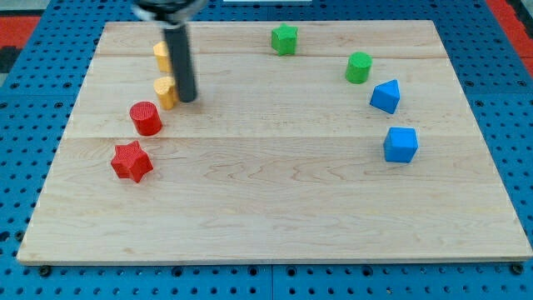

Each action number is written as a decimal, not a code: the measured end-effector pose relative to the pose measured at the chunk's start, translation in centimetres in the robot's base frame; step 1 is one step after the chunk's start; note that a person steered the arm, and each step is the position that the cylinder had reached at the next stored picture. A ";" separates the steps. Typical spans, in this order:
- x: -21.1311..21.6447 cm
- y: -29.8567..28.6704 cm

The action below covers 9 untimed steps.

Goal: Adjust the green star at the top center

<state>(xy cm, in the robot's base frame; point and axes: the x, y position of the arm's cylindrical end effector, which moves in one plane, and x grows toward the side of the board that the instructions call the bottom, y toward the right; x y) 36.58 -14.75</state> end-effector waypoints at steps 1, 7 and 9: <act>-0.7 -0.8; -10.2 2.1; -5.1 -15.4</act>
<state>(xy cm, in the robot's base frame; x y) 31.48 -30.20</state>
